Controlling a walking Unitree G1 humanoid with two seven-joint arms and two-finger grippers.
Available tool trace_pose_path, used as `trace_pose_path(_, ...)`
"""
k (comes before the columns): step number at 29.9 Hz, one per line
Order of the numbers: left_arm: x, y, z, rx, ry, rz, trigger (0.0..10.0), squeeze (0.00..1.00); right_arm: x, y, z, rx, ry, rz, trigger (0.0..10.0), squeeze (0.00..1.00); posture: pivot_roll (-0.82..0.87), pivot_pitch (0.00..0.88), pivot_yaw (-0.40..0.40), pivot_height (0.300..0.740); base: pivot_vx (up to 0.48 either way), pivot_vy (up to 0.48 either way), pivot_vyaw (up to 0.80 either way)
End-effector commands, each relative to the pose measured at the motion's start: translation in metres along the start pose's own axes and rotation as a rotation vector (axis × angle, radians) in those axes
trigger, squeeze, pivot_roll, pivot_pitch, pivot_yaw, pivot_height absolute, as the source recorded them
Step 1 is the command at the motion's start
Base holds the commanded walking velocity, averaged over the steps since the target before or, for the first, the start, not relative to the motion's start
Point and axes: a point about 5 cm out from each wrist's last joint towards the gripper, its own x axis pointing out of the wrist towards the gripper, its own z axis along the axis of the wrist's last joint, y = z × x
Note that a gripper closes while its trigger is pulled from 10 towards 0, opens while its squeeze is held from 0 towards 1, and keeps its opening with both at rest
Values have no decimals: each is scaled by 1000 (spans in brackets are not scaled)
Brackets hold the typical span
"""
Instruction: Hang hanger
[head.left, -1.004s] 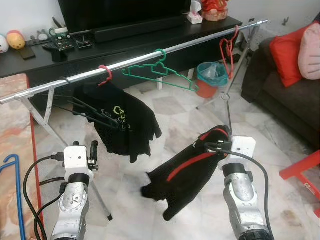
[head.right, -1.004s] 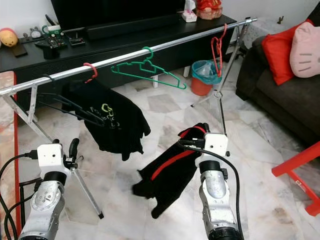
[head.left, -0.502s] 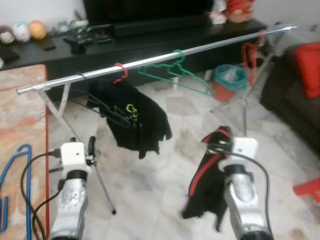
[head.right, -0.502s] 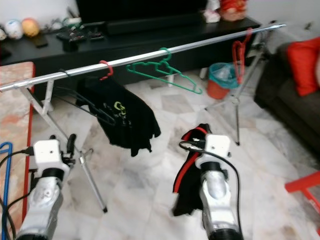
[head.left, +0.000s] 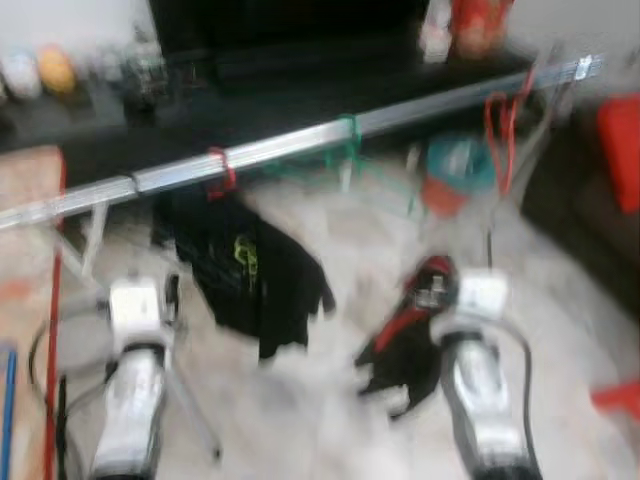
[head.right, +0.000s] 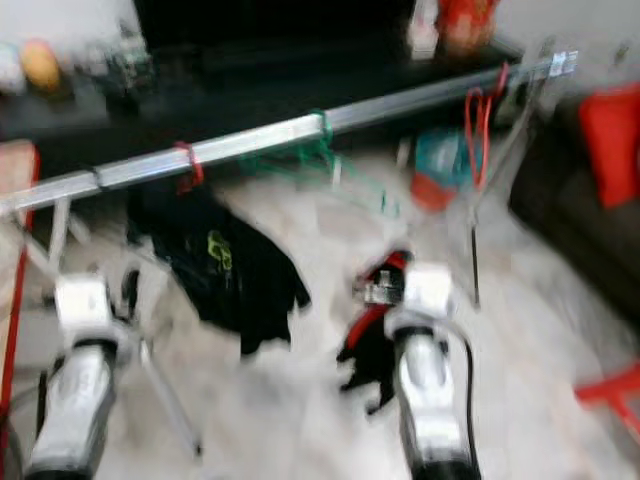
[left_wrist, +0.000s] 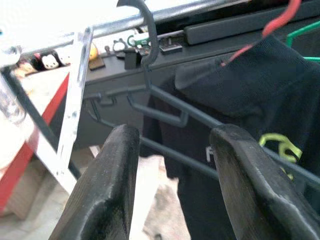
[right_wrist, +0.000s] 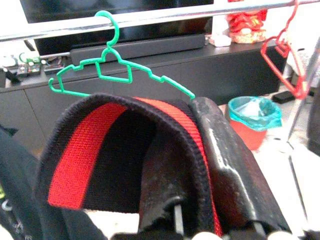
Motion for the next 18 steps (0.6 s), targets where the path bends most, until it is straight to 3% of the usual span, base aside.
trace_pose_path(1,-1,-1,-1,0,13,19,10000,0,0,-9,5,-7,-24,-24,10000,0,17,80,-4,740,292,0,0)
trace_pose_path(6,1,5,0,-15,11,54,10000,0,0,-9,5,-6,-25,-22,10000,0,18,81,-5,740,281,0,0)
trace_pose_path(18,0,-6,4,-57,-3,-23,10000,0,1,-10,5,-4,-23,-23,10000,0,18,81,-6,740,0,0,0)
